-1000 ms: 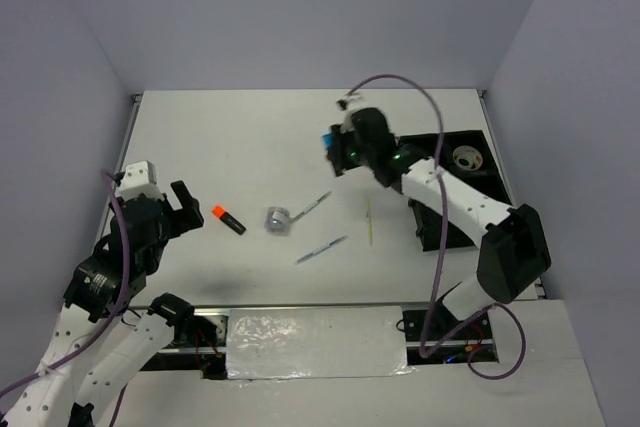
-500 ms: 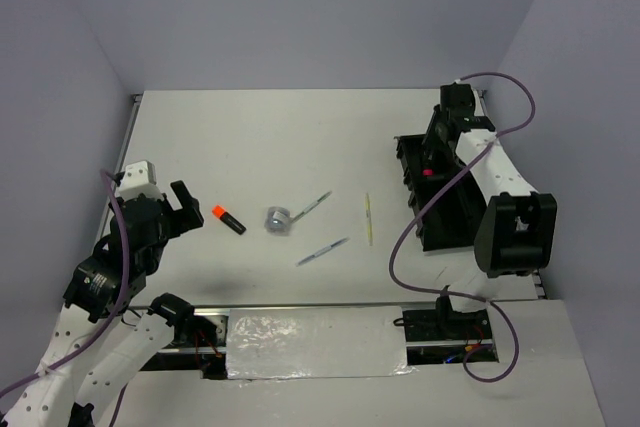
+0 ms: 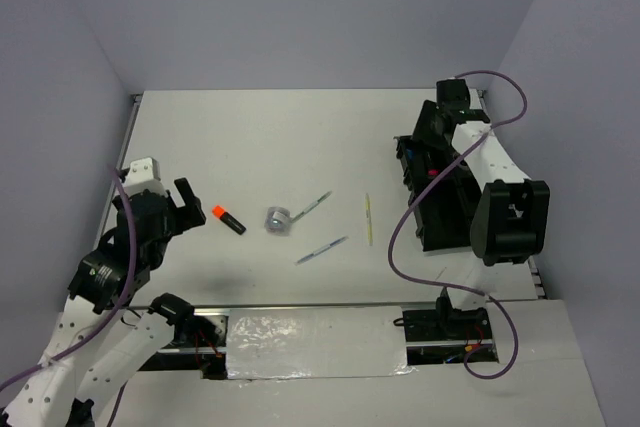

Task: Sort the stationery into containers
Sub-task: Place the pen in the storage box, then pick up the pen from the center of the board.

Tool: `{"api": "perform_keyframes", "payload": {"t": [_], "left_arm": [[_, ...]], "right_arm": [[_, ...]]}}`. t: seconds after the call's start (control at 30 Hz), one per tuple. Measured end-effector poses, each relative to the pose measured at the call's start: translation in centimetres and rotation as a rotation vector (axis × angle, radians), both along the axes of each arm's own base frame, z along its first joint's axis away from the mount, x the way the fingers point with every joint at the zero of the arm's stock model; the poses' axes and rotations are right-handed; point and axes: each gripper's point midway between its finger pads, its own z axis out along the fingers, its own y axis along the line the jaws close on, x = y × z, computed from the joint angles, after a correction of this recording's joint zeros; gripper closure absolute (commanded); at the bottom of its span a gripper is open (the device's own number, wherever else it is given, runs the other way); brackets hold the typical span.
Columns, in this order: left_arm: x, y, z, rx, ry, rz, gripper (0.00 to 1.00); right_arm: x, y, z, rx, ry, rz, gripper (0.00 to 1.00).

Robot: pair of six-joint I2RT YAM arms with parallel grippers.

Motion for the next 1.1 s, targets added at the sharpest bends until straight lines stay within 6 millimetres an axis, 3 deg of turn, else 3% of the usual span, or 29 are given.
{"api": "perform_keyframes", "payload": {"t": [0.07, 0.17, 0.27, 0.37, 0.43, 0.6, 0.7, 0.8, 0.83, 0.93, 1.03, 1.1], "left_arm": [[0.5, 0.0, -0.4, 0.003, 0.038, 0.030, 0.01], [1.8, -0.4, -1.7, -0.030, 0.115, 0.106, 0.01], [3.3, -1.2, -4.7, -0.078, 0.214, 0.208, 0.04], [4.7, -1.9, -8.8, -0.087, 0.329, 0.296, 0.05], [5.6, -2.3, -11.8, -0.074, 0.417, 0.352, 0.05], [7.0, -2.6, -18.2, -0.059, 0.580, 0.429, 0.08], [7.7, -2.4, -20.1, -0.084, 0.615, 0.455, 0.14], [8.6, -2.5, -21.5, -0.117, 0.628, 0.470, 0.17], [8.8, -2.6, -22.0, -0.125, 0.632, 0.469, 0.25], [10.2, -3.3, -22.5, -0.162, 0.601, 0.454, 0.34], [11.0, -3.5, -22.6, -0.170, 0.571, 0.450, 0.75], [11.4, -3.6, -22.5, -0.176, 0.552, 0.439, 0.83]], "right_arm": [[-0.5, 2.5, 1.6, -0.008, -0.039, 0.053, 0.32], [-2.8, 8.9, 4.8, -0.008, -0.123, 0.204, 0.32], [-7.2, 16.4, 8.1, 0.027, -0.217, 0.407, 0.31], [-11.6, 20.6, 9.6, 0.065, -0.264, 0.556, 0.31], [-13.8, 21.2, 9.2, 0.084, -0.263, 0.601, 0.31], [-18.9, 19.3, 5.3, 0.131, -0.197, 0.633, 0.31], [-21.1, 18.9, 5.0, 0.169, -0.199, 0.657, 0.31], [-22.4, 18.9, 6.2, 0.217, -0.243, 0.687, 0.31], [-22.7, 19.0, 6.7, 0.228, -0.256, 0.695, 0.31], [-23.5, 19.3, 7.7, 0.265, -0.284, 0.725, 0.31], [-24.2, 19.9, 8.0, 0.289, -0.285, 0.757, 0.31], [-24.5, 20.3, 8.0, 0.302, -0.279, 0.776, 0.31]]}}
